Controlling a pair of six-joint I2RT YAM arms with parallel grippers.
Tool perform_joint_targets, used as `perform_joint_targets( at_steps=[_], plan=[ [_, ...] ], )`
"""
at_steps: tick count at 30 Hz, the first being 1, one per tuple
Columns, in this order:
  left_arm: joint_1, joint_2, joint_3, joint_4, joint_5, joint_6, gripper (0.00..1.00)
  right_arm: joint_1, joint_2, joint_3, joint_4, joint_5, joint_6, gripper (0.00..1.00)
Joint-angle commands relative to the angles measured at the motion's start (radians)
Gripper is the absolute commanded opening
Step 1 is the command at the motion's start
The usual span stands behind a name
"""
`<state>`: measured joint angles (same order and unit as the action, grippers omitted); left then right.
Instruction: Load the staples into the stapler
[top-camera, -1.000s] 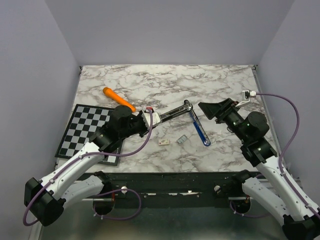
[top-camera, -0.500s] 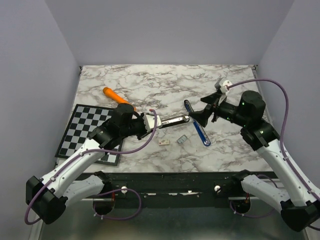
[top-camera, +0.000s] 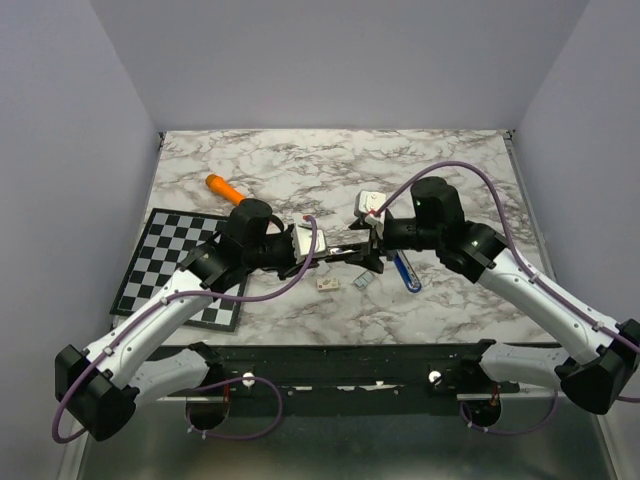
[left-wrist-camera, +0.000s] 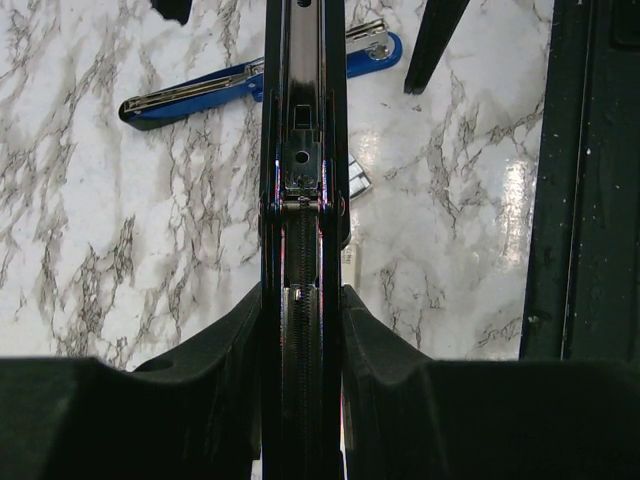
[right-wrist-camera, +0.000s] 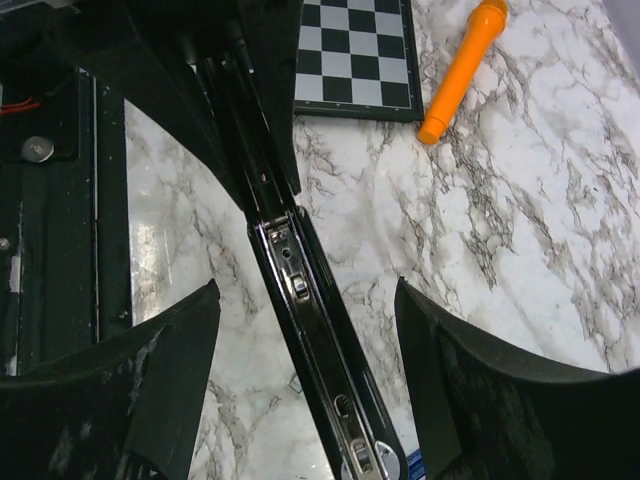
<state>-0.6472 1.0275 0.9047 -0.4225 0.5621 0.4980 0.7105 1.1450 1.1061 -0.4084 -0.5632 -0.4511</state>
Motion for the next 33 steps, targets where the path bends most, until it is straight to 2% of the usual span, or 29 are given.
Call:
perform_joint_targets(
  at_steps=[1,4,13,19,25,26,27,28,29,31,32,33],
  plan=[
    [0.003,-0.006,0.056,0.021,0.094,0.025,0.00,0.032,0.056,0.064,-0.039,-0.010,-0.098,0.76],
    [0.003,-0.003,0.063,0.014,0.107,0.028,0.00,0.043,0.090,0.087,-0.063,-0.018,-0.123,0.69],
    [0.003,0.000,0.074,0.011,0.124,0.028,0.00,0.058,0.147,0.123,-0.148,-0.041,-0.156,0.60],
    [0.003,0.002,0.080,0.014,0.142,0.025,0.00,0.064,0.162,0.133,-0.174,-0.055,-0.164,0.47],
    [0.003,0.002,0.080,0.016,0.145,0.027,0.00,0.066,0.167,0.138,-0.204,-0.063,-0.166,0.13],
    [0.004,0.000,0.079,0.017,0.141,0.028,0.00,0.066,0.167,0.138,-0.208,-0.060,-0.166,0.01],
    [0.004,-0.003,0.076,0.019,0.127,0.028,0.02,0.066,0.167,0.136,-0.217,-0.057,-0.161,0.01],
    [0.004,-0.006,0.074,0.024,0.118,0.027,0.11,0.066,0.160,0.130,-0.217,-0.040,-0.158,0.01],
    [0.004,-0.012,0.069,0.027,0.108,0.027,0.29,0.066,0.157,0.127,-0.219,-0.030,-0.155,0.01],
    [0.007,-0.029,0.062,0.045,0.061,0.022,0.46,0.064,0.144,0.117,-0.214,0.014,-0.147,0.01],
    [0.011,-0.038,0.050,0.056,0.039,0.013,0.61,0.064,0.137,0.103,-0.213,0.037,-0.141,0.01],
    [0.020,-0.049,0.042,0.080,0.024,0.010,0.67,0.064,0.133,0.097,-0.210,0.060,-0.129,0.01]
  ],
)
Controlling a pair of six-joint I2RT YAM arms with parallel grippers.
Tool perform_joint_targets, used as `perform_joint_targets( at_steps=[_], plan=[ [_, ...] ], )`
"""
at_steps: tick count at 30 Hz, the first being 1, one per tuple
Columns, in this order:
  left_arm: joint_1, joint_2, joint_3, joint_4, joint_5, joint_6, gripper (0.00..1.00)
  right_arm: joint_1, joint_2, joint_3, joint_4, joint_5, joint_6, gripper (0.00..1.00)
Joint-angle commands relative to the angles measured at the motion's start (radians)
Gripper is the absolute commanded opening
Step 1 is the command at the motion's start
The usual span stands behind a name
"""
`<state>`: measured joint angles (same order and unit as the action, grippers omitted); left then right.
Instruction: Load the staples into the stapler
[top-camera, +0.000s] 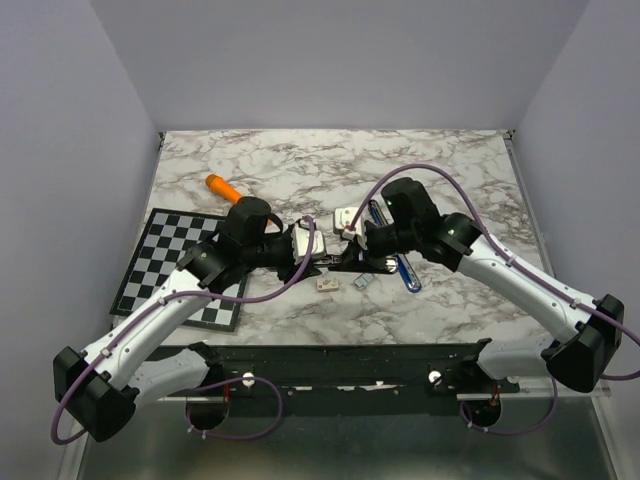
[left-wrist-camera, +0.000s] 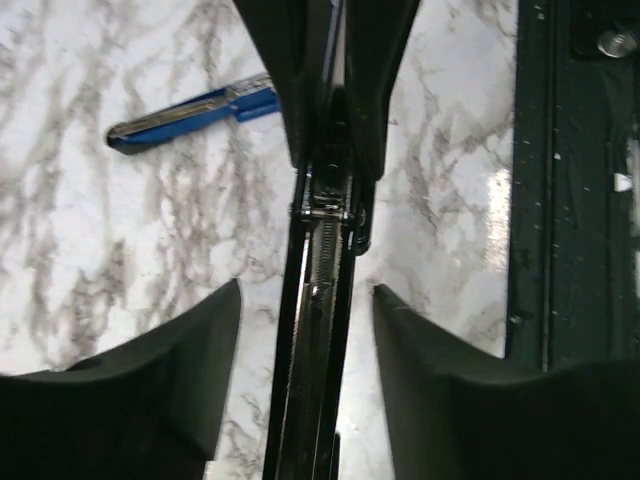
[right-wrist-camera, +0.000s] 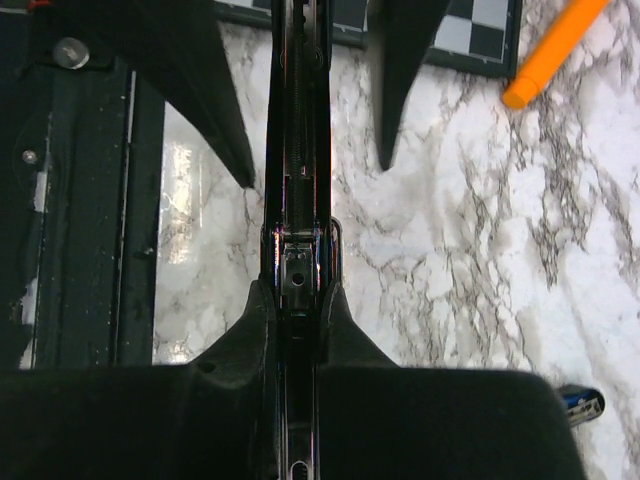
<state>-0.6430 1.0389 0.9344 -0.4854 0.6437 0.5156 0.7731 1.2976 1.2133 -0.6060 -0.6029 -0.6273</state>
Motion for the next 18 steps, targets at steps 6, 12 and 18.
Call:
perform_joint_targets(
  at_steps=[6,12,18],
  plan=[
    [0.042,-0.174,-0.089,0.318,-0.353,-0.118,0.99,-0.053,-0.057,-0.070,0.041,0.278,0.161,0.01],
    [0.048,-0.302,-0.201,0.448,-0.684,-0.265,0.99,-0.241,-0.103,-0.153,0.202,0.405,0.339,0.01],
    [0.049,-0.411,-0.350,0.511,-0.953,-0.462,0.99,-0.386,-0.035,-0.179,0.276,0.554,0.436,0.01]
  ],
)
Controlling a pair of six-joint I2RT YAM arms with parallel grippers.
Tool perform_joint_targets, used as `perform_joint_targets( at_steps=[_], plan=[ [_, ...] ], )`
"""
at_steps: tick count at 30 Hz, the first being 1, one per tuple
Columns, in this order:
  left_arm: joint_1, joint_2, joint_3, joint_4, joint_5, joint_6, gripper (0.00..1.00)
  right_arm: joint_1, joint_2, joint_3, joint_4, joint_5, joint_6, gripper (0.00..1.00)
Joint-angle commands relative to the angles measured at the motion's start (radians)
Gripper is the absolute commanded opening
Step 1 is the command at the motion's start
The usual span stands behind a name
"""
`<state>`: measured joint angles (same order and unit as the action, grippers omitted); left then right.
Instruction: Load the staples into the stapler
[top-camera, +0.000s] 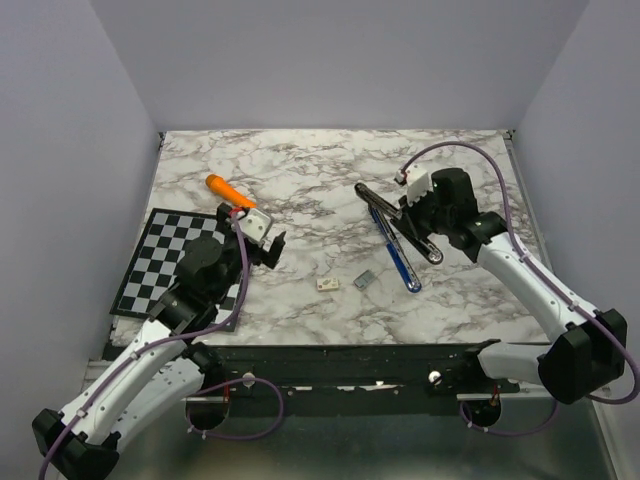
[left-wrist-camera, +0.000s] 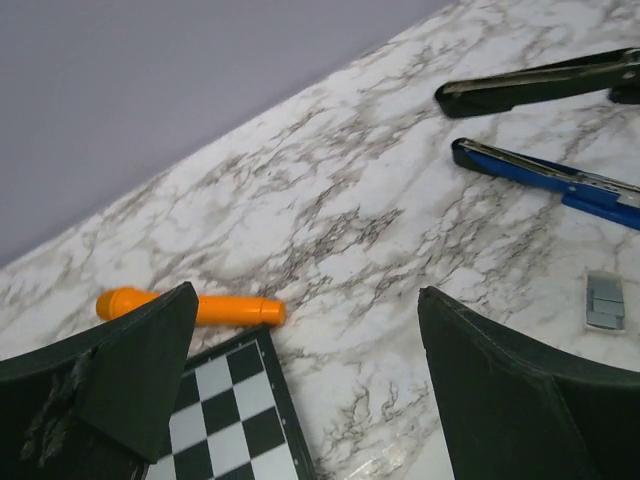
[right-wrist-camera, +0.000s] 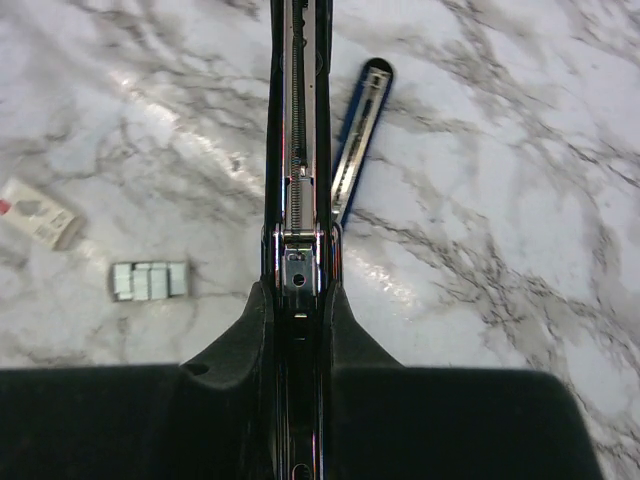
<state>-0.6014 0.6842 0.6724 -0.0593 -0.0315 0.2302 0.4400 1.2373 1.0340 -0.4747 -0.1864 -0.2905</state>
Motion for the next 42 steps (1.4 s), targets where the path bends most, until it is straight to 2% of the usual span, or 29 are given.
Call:
perform_joint_targets(
  at_steps=[1,4,9,16,25,31,34,35,38,42],
  plan=[
    [0.008,-0.069,-0.106,0.090,-0.333,-0.193,0.99,-0.090,0.043,-0.003,0.154,0.142,0.112,0.01],
    [0.008,-0.104,-0.178,0.119,-0.396,-0.226,0.99,-0.147,0.115,-0.009,0.182,0.143,0.117,0.01],
    [0.009,-0.115,-0.260,0.177,-0.423,-0.220,0.99,-0.190,0.243,-0.006,0.199,0.153,0.114,0.01],
    [0.012,-0.077,-0.251,0.205,-0.429,-0.177,0.99,-0.219,0.347,-0.015,0.179,0.180,0.166,0.01],
    [0.031,-0.064,-0.247,0.216,-0.410,-0.173,0.99,-0.218,0.435,-0.015,0.036,0.231,0.215,0.01],
    [0.035,-0.074,-0.250,0.216,-0.416,-0.177,0.99,-0.218,0.446,-0.052,0.064,0.237,0.217,0.01],
    [0.035,-0.087,-0.257,0.222,-0.420,-0.175,0.99,-0.218,0.430,-0.074,0.097,0.235,0.214,0.17],
    [0.035,-0.090,-0.258,0.222,-0.420,-0.175,0.99,-0.219,0.426,-0.077,0.103,0.232,0.214,0.31],
    [0.035,-0.089,-0.257,0.222,-0.418,-0.173,0.99,-0.218,0.409,-0.094,0.108,0.226,0.217,0.42],
    [0.037,-0.089,-0.258,0.226,-0.418,-0.173,0.99,-0.219,0.358,-0.143,0.159,0.226,0.234,0.44]
  ],
)
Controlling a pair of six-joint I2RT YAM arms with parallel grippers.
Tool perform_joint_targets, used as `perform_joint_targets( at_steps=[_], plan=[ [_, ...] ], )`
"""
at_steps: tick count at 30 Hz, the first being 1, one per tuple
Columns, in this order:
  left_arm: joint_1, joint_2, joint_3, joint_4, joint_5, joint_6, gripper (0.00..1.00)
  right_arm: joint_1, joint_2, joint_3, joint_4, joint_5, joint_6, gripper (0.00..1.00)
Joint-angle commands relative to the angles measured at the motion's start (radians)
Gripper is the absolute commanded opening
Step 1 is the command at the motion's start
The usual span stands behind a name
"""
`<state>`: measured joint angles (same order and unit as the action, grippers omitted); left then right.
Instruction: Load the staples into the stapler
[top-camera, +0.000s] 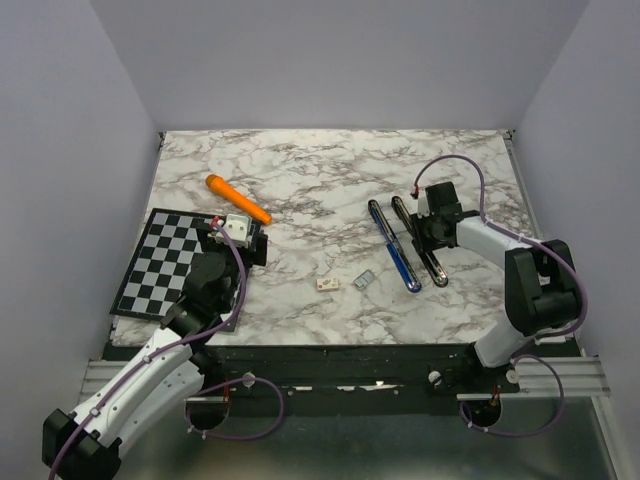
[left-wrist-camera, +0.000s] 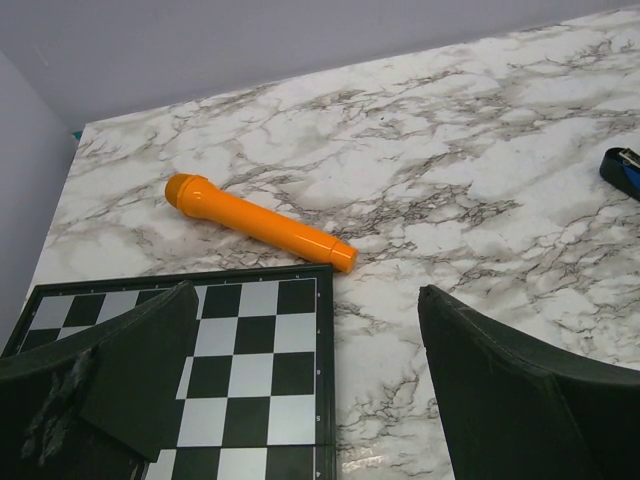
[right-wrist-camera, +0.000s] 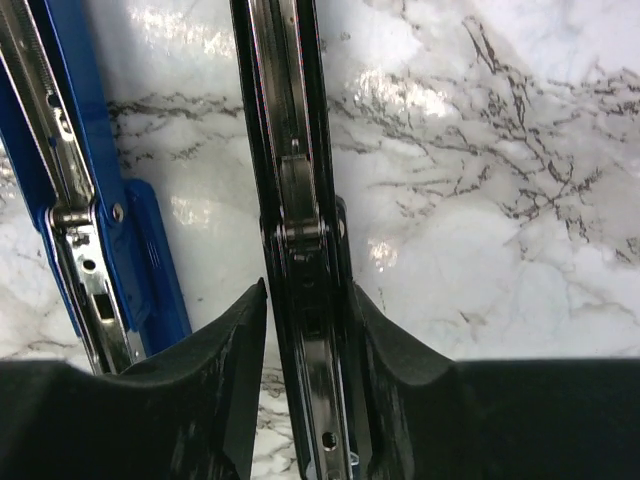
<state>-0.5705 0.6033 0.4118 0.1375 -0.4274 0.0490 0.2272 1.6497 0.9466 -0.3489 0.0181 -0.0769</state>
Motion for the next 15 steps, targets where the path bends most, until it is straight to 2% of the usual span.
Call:
perform_joint_targets(
  at_steps=[1,4,7,8,11,13,15],
  plan=[
    [0.006,-0.008,0.001,0.030,-0.020,0.008,0.99,-0.006,-0.066,-0.064,0.042,0.022,0.028,0.45],
    [0.006,-0.005,0.001,0.030,-0.020,0.008,0.99,-0.005,-0.122,-0.086,0.054,0.000,0.046,0.48],
    [0.006,-0.005,0.001,0.030,-0.022,0.008,0.99,-0.006,-0.195,-0.091,0.045,-0.012,0.074,0.60],
    [0.006,-0.005,0.001,0.030,-0.020,0.006,0.99,-0.005,-0.214,-0.089,0.038,-0.036,0.074,0.67],
    [0.008,0.001,-0.001,0.033,-0.016,0.005,0.99,-0.002,-0.261,-0.074,-0.001,-0.115,0.130,0.74],
    [0.008,0.004,0.001,0.031,-0.016,0.005,0.99,0.004,-0.283,-0.074,-0.016,-0.168,0.172,0.83],
    [0.009,0.009,0.002,0.033,-0.014,0.002,0.99,0.023,-0.283,-0.069,-0.053,-0.190,0.195,0.86]
  ],
)
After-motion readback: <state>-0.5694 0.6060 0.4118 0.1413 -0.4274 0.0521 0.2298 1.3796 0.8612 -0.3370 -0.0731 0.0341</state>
